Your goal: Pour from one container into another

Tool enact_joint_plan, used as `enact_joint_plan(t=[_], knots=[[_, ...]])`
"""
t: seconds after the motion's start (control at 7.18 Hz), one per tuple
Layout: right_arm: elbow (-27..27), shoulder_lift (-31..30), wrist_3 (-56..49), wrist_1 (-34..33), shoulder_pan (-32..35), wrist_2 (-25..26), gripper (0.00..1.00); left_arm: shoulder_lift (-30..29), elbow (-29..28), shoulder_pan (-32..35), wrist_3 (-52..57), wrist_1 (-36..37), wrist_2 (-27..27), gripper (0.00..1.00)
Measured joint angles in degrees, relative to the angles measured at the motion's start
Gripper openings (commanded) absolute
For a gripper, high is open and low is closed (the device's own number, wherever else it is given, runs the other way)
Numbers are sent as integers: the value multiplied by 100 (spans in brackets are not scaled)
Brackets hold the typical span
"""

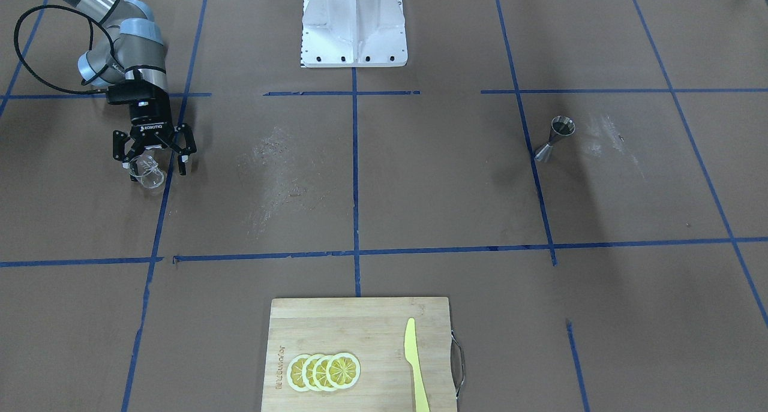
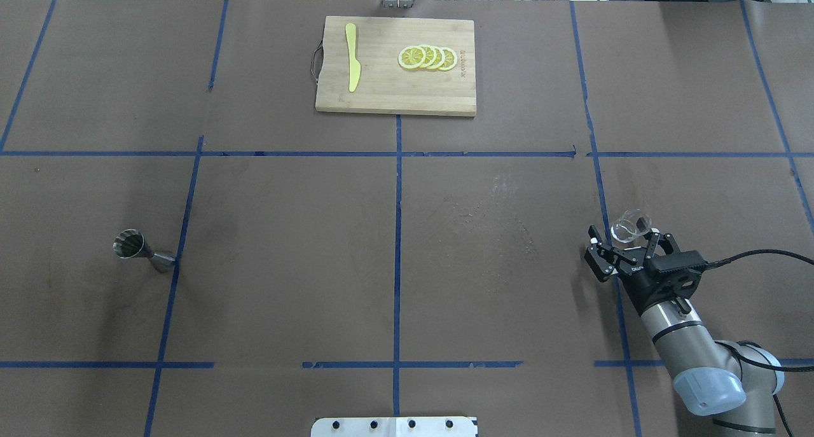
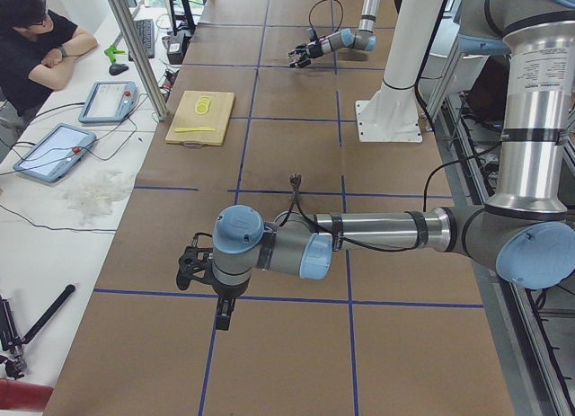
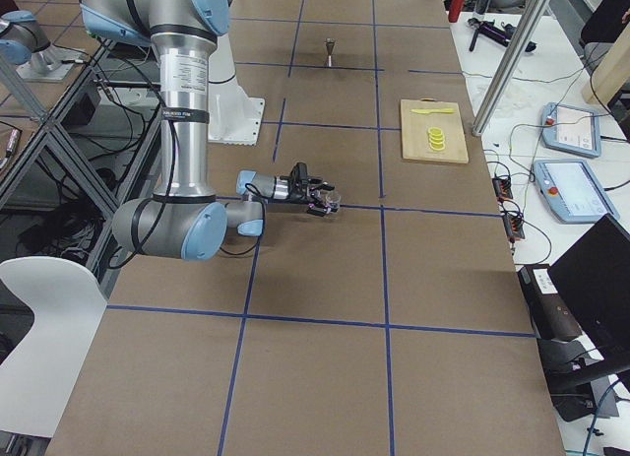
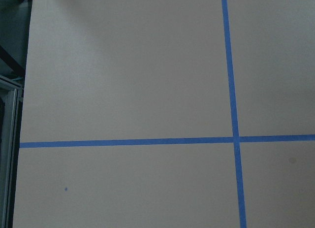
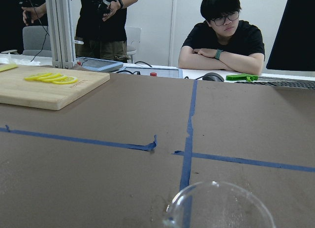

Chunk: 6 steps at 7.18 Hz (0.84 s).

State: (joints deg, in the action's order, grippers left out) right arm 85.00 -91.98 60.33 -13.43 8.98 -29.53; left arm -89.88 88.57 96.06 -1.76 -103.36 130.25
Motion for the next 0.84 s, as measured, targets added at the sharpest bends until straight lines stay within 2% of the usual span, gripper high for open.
enact_joint_plan(t=[0.7,0.84], knots=[[-26,-20,210,-23,6,118,99,-3,2,-3,0,0,0,100],[-16,-17,162,-25,6,121,87,-4,2,-3,0,0,-2,100]])
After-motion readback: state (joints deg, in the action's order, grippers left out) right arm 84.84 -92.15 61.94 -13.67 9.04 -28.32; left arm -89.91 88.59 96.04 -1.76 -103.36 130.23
